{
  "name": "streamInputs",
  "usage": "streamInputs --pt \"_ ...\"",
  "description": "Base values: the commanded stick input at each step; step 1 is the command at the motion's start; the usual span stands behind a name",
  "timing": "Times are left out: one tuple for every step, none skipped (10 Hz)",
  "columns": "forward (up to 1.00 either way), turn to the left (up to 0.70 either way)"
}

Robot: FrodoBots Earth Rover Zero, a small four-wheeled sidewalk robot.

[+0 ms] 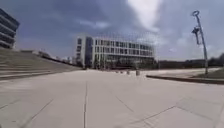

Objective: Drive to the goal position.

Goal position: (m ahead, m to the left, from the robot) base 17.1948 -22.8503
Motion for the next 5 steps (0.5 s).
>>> streamInputs --pt "0.70 0.00" --pt "0.70 0.00" --pt "0.70 0.00" --pt "0.70 0.00" --pt "0.70 0.00"
